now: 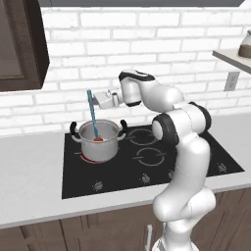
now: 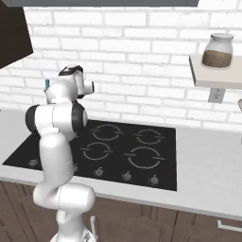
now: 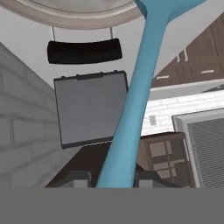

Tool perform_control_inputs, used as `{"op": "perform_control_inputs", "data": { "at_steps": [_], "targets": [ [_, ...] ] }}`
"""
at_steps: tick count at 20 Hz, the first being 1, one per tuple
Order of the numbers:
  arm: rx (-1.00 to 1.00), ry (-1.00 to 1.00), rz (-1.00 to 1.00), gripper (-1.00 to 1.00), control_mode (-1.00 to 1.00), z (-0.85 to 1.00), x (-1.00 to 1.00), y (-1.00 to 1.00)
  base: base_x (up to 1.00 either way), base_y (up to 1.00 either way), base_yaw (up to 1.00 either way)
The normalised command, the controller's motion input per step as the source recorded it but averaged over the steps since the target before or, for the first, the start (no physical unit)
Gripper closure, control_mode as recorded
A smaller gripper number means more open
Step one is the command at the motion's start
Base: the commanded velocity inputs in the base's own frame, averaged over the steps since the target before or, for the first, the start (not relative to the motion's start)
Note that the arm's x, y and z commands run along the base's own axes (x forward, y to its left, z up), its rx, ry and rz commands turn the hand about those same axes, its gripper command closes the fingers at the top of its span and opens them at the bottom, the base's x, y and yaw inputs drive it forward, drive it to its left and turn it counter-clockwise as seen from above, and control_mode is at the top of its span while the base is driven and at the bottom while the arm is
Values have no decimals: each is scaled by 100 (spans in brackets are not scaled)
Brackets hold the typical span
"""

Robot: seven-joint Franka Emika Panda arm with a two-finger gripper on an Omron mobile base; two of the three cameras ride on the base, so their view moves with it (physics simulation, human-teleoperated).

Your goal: Put the squash and tomato in the pot. Retrieve the spatula and lightly stir the vegetables in the pot.

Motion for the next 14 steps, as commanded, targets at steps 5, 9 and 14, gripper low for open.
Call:
{"op": "perform_control_inputs", "data": {
  "at_steps": [5,9,14],
  "targets": [
    [1,0,6,100,-100,0,28,-7,0,0,0],
    [5,-1,8,100,-100,-46,31,1,0,0,0],
    [4,-3,5,100,-100,-62,33,15,0,0,0]
  ]
}}
